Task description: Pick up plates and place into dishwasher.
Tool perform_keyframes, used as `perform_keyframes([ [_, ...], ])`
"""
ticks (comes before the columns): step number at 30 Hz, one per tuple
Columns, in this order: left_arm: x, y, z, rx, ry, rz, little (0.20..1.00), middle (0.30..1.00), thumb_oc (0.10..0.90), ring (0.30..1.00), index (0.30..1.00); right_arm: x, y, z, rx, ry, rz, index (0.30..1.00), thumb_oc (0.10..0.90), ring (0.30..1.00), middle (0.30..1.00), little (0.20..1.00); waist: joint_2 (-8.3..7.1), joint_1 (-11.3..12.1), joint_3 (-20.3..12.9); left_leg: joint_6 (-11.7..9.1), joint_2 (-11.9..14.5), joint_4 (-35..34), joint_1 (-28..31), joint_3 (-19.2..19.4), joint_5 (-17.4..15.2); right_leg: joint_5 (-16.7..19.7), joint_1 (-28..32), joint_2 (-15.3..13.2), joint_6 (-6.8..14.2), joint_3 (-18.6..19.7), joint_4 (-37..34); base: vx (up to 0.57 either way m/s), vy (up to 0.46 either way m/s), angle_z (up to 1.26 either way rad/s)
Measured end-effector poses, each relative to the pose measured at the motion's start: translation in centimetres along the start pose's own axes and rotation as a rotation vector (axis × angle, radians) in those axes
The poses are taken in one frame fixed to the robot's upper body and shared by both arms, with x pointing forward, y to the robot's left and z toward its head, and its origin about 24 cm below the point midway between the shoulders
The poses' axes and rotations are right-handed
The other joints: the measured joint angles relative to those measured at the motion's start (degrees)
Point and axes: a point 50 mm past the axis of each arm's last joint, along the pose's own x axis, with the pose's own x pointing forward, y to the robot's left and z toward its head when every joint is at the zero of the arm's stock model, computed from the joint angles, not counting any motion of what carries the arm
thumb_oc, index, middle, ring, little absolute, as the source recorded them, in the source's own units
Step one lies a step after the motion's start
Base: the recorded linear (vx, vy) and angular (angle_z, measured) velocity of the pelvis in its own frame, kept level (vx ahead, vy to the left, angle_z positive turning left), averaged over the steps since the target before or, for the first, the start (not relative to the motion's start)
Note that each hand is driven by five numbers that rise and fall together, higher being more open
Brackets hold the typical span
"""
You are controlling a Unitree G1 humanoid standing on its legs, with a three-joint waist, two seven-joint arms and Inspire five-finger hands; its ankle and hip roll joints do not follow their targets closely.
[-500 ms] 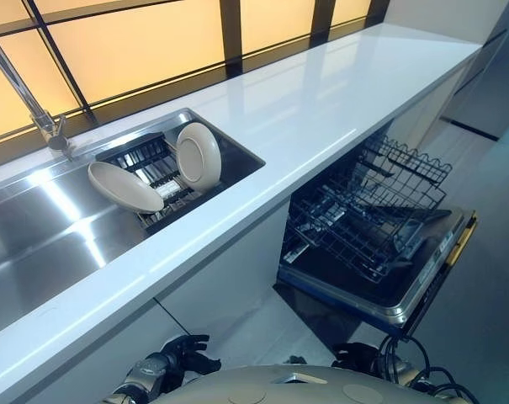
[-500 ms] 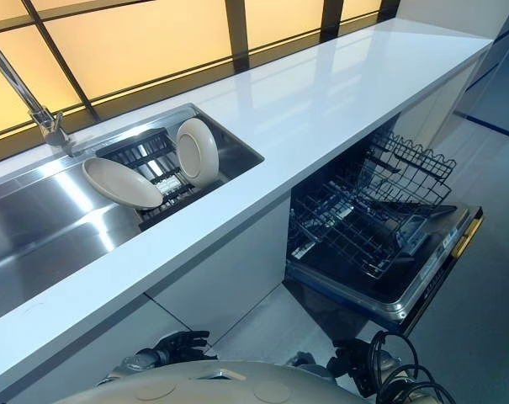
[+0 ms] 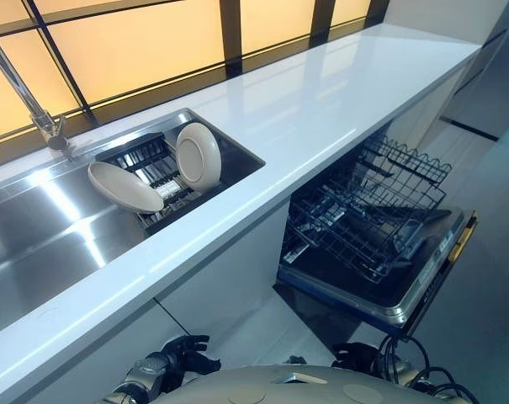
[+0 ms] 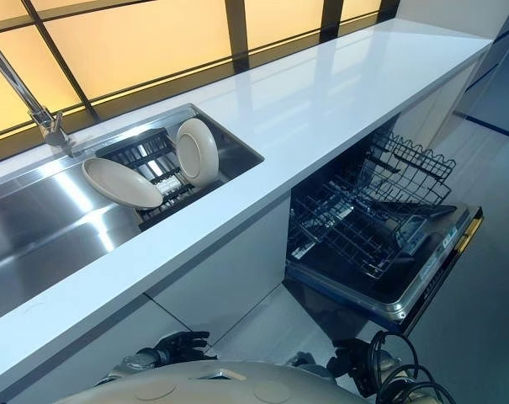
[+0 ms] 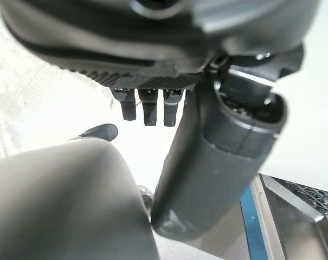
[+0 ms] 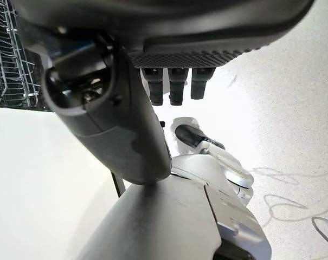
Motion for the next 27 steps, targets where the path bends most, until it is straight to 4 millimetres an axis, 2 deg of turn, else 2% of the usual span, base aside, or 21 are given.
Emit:
perform_keyframes([
  [5, 0.0, -0.4, 1.0, 0.044, -0.079, -0.045, 0.900, 0.900, 0.800, 0.900, 0.900, 0.0, -0.1, 0.1, -0.011, 0.001, 0.000, 0.900, 0.800, 0.900, 0.900, 0.900, -0.02, 0.0, 0.0, 0.0, 0.0, 0.0, 0.0, 0.1, 0.0, 0.0, -0.1, 0.0, 0.0, 0.1, 0.0, 0.00, 0.000, 0.00],
  [10, -0.5, -1.5, 5.1, 0.189, -0.259, -0.149, 0.900, 0.900, 0.800, 0.900, 0.900, 0.0, -0.1, 0.4, -0.027, -0.001, 0.001, 0.900, 0.800, 0.900, 0.900, 0.900, 0.03, 0.1, 0.6, 0.0, 0.0, 0.0, -0.2, 0.2, 0.0, 0.0, -0.2, 0.0, 0.0, 0.1, 0.0, -0.01, 0.003, 0.00],
  [13, -1.7, -3.0, 9.0, 0.293, -0.433, -0.265, 0.900, 0.900, 0.800, 0.900, 0.900, 0.0, -0.1, 0.8, -0.035, -0.008, 0.002, 0.900, 0.800, 0.900, 0.900, 0.900, 0.24, 0.0, 1.1, -0.1, 0.0, 0.0, -0.3, 0.4, 0.1, 0.0, -0.4, 0.0, 0.0, 0.3, 0.0, -0.01, -0.006, -0.01],
  [18, -4.7, -6.3, 15.3, 0.294, -0.665, -0.538, 0.900, 0.900, 0.800, 0.900, 0.900, 0.1, -0.2, 1.7, -0.049, -0.022, -0.002, 0.900, 0.800, 0.900, 0.900, 0.900, 0.16, -0.3, 2.3, -0.2, 0.0, 0.0, -0.5, 0.6, 0.1, 0.0, -0.8, 0.1, 0.0, 0.4, 0.0, -0.02, -0.047, -0.02],
  [20, -5.6, -7.7, 16.7, 0.274, -0.699, -0.635, 0.900, 0.900, 0.800, 0.900, 0.900, 0.1, -0.2, 1.9, -0.056, -0.029, -0.004, 0.900, 0.800, 0.900, 0.900, 0.900, 0.05, -0.7, 2.5, -0.2, 0.0, 0.0, -0.4, 0.7, 0.1, 0.0, -0.9, 0.1, 0.0, 0.5, 0.0, 0.00, -0.072, -0.03],
  [23, -6.5, -9.4, 17.7, 0.275, -0.719, -0.742, 0.900, 0.900, 0.800, 0.900, 0.900, 0.1, -0.1, 2.4, -0.073, -0.038, -0.010, 0.900, 0.800, 0.900, 0.900, 0.900, -0.19, -1.8, 2.7, -0.3, 0.0, 0.0, -0.4, 1.0, 0.1, 0.0, -0.9, 0.1, 0.0, 0.7, 0.0, 0.01, -0.061, -0.04],
  [27, -8.7, -11.7, 19.0, 0.335, -0.765, -0.890, 0.900, 0.900, 0.800, 0.900, 0.900, 0.2, -0.1, 2.8, -0.069, -0.041, -0.015, 0.900, 0.800, 0.900, 0.900, 0.900, -0.47, -2.1, 3.5, -0.2, 0.0, 0.0, -0.1, 1.7, -0.1, 0.0, -1.1, 0.2, 0.0, 1.6, 0.0, 0.02, -0.054, -0.10],
])
